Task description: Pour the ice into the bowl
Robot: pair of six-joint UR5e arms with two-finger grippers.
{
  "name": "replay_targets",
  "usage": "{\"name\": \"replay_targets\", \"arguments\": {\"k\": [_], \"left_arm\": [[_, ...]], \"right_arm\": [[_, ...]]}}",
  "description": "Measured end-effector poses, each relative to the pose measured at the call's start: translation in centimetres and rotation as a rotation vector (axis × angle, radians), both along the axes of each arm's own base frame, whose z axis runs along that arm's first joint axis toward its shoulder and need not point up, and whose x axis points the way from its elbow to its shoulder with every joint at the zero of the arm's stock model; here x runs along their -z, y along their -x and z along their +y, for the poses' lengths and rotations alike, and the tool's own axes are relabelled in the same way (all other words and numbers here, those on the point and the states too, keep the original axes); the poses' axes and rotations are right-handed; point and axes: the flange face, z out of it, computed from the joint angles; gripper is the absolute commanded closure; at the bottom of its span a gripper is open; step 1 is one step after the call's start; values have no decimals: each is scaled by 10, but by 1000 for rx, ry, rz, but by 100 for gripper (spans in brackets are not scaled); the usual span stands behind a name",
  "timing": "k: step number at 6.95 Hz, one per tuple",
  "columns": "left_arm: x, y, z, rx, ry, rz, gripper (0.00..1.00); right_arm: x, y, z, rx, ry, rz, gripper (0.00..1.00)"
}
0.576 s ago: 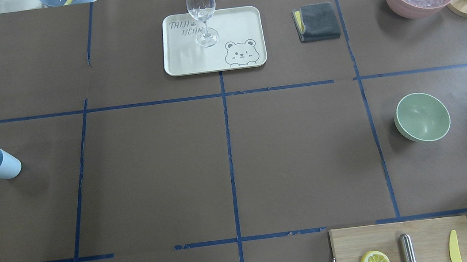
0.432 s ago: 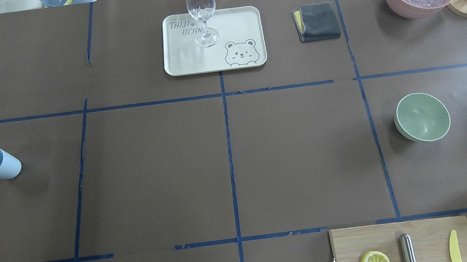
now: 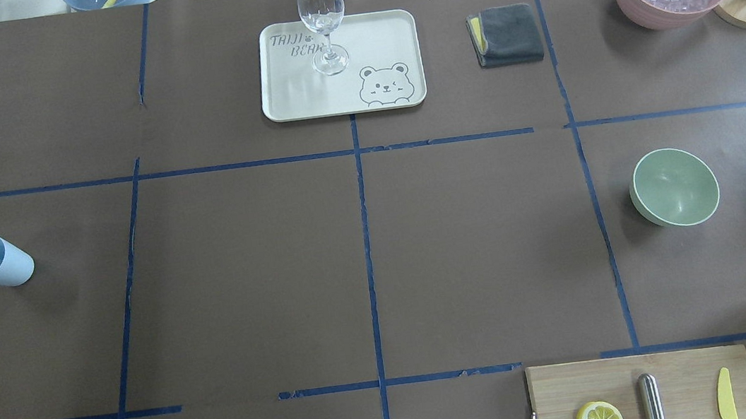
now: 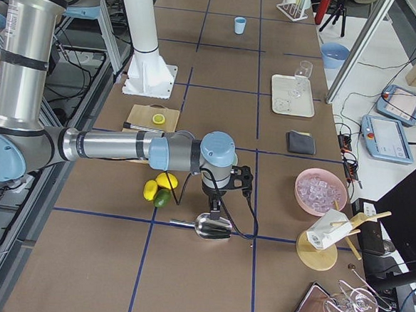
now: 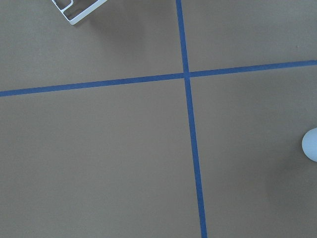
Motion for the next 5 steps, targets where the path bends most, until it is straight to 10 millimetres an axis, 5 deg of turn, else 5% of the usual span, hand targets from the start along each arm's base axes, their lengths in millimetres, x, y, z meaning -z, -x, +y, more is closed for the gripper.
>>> {"name": "replay_targets", "arguments": {"k": [5], "left_arm": [[1, 0, 0, -1, -2, 0, 0]], "right_arm": [[50, 3, -22, -43, -308, -31, 0]]}}
